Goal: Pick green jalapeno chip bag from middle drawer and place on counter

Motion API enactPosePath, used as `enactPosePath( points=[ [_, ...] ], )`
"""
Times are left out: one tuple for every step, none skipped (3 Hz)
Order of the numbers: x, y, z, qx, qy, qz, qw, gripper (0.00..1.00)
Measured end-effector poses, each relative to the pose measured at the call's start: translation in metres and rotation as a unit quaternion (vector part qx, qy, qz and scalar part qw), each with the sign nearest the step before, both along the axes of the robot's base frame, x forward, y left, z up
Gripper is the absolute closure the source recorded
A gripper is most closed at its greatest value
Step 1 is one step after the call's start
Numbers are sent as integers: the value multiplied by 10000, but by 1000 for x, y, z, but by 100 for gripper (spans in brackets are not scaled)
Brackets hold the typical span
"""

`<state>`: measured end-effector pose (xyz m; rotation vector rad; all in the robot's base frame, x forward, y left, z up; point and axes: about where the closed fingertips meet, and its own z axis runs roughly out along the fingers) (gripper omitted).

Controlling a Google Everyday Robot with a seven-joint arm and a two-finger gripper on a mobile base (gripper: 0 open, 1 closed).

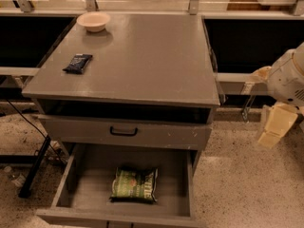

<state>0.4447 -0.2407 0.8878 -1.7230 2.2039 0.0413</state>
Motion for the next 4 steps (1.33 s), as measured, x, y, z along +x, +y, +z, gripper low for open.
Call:
enactPosePath(
  points=[
    [13,-14,-50,305,391,158,9986,0],
    [2,-3,-34,332,246,200,9989,0],
    [-27,12,-36,269,65,248,9993,0],
    [-55,23,-85,110,303,505,9982,0]
  ],
)
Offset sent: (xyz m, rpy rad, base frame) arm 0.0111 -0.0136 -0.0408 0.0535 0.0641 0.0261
